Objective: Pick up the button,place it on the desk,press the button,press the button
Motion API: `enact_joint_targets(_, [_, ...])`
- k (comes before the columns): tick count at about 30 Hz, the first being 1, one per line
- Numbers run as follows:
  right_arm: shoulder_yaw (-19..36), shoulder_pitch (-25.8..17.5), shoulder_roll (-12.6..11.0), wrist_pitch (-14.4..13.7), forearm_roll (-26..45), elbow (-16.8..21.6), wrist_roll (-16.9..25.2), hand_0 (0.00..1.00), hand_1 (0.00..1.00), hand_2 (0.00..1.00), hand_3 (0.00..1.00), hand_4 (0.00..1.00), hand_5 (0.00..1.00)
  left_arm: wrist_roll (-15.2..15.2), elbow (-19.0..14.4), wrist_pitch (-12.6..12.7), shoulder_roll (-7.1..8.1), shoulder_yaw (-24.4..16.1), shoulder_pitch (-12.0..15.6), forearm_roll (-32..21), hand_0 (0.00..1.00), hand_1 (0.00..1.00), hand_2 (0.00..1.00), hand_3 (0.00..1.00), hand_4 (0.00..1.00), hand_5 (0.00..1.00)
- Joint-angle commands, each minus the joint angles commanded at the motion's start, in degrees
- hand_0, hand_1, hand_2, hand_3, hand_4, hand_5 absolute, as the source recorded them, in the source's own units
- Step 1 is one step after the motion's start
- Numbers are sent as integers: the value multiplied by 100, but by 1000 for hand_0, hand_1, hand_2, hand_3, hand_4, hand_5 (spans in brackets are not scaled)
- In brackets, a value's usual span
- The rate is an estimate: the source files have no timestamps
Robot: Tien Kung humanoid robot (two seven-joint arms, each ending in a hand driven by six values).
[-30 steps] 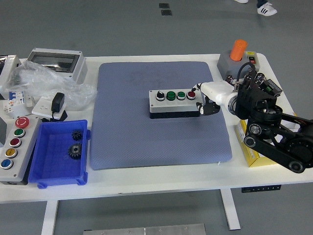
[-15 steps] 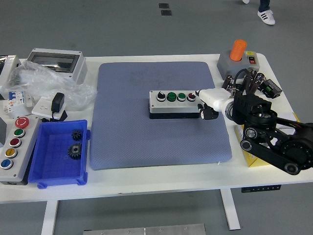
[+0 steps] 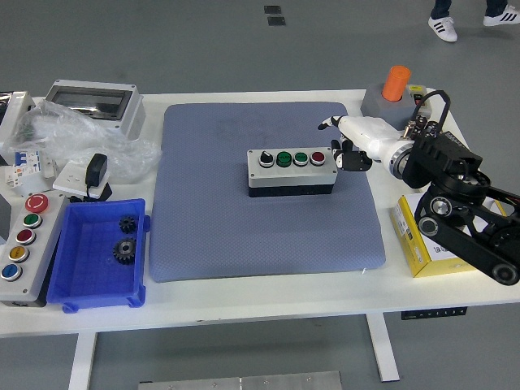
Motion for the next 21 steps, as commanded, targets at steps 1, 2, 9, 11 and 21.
enact_joint_targets(1, [170, -136, 40, -104, -89, 10, 56, 692, 438, 284, 832, 166, 115, 0, 0, 0, -5, 2, 4, -4, 635, 633, 553, 612, 637, 287])
enact_joint_targets(2, [331, -271, 98, -217, -199, 9, 104, 692, 438, 284, 832, 166, 115, 2, 0, -2, -11, 1, 9, -2, 635, 633, 553, 612, 637, 287])
enact_joint_targets(9, [1574, -1314, 751, -1264, -361, -204, 862, 674, 601, 557, 869, 441, 157, 28, 0, -9, -53, 16, 35, -6, 635, 633, 553, 613, 637, 289])
enact_joint_targets(11, [1873, -1602, 871, -1614, -35, -295, 1225, 674, 601, 557, 869, 441, 157, 33, 0, -8, -50, 19, 31, -8, 635, 633, 553, 613, 637, 289])
enact_joint_targets(21, [2647, -2867, 1324, -2539, 2095, -774, 3357, 882, 880, 971, 998, 784, 359, 73, 0, -32, -27, 45, 65, 8, 635, 632, 555, 613, 637, 291])
